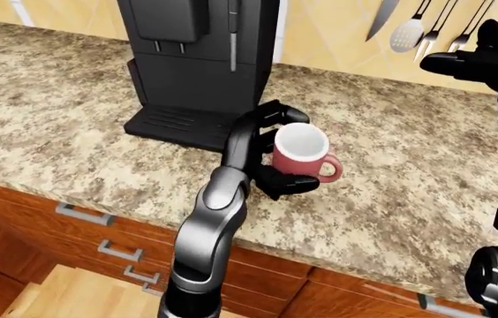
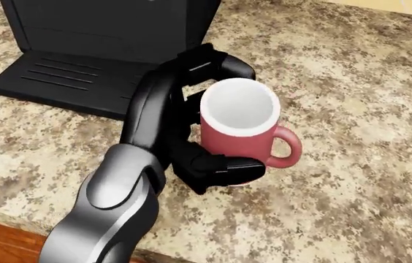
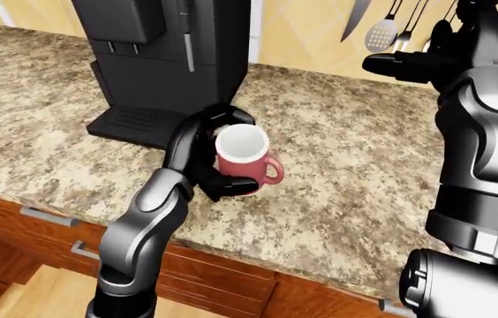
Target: Pick the mug from under the coffee machine dispenser and place it on the counter.
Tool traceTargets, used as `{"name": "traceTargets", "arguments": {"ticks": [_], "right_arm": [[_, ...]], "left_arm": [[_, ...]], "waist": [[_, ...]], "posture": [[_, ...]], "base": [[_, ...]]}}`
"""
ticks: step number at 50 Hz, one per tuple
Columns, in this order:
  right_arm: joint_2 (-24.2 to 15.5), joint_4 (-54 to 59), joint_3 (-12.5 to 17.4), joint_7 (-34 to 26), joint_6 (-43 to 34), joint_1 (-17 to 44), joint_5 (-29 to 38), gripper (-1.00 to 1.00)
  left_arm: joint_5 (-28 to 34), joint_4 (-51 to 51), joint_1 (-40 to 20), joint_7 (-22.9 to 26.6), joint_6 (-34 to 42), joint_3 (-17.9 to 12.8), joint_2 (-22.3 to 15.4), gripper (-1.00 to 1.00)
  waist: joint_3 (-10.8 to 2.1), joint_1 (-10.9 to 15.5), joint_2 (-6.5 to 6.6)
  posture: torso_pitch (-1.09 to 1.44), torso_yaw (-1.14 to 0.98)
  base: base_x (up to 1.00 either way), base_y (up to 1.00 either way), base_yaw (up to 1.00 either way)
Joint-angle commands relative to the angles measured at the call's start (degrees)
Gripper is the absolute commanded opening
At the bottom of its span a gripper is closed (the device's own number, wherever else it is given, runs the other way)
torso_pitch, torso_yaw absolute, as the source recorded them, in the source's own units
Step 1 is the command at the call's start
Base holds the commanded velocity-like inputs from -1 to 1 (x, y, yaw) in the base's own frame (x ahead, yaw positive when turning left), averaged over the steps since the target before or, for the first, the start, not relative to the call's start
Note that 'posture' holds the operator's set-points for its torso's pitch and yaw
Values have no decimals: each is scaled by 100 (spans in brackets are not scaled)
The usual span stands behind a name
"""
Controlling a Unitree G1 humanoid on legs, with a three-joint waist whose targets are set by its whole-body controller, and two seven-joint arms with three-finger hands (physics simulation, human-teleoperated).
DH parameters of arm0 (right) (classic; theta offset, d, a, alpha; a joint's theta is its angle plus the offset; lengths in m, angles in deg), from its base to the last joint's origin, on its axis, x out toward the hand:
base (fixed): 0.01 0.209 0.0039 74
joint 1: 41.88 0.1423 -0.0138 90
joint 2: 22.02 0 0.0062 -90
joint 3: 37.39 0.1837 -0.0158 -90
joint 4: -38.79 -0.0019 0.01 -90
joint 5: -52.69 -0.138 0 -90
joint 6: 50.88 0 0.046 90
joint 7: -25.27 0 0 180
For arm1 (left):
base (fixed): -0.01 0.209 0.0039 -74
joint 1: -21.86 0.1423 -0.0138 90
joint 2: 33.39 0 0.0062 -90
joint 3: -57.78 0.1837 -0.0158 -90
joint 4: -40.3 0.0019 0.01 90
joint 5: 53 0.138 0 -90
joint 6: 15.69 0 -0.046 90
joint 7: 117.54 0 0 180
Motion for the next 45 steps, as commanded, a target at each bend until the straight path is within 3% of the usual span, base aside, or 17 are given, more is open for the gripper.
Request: {"name": "traceTargets", "arguments": {"ticks": [1, 22, 31, 45], "right_arm": [[-123, -182, 81, 6, 169, 194, 7, 100], [-135, -190, 87, 2, 165, 183, -4, 100], [-134, -207, 94, -2, 156, 168, -9, 100], [-157, -177, 95, -6, 143, 211, -20, 100]], "left_arm": [[-18, -243, -132, 106, -202, 5, 80, -100], [245, 272, 359, 508, -951, 189, 183, -100], [737, 361, 502, 704, -1187, 418, 124, -100], [1048, 400, 608, 914, -1246, 426, 281, -100]], "waist": [[-155, 5, -47], [-163, 19, -90], [-162, 24, -99], [-165, 22, -110]], "posture": [[0, 0], [0, 0], [0, 0], [0, 0]], "base": [[0, 0, 0], [0, 0, 0], [0, 0, 0], [0, 0, 0]]}}
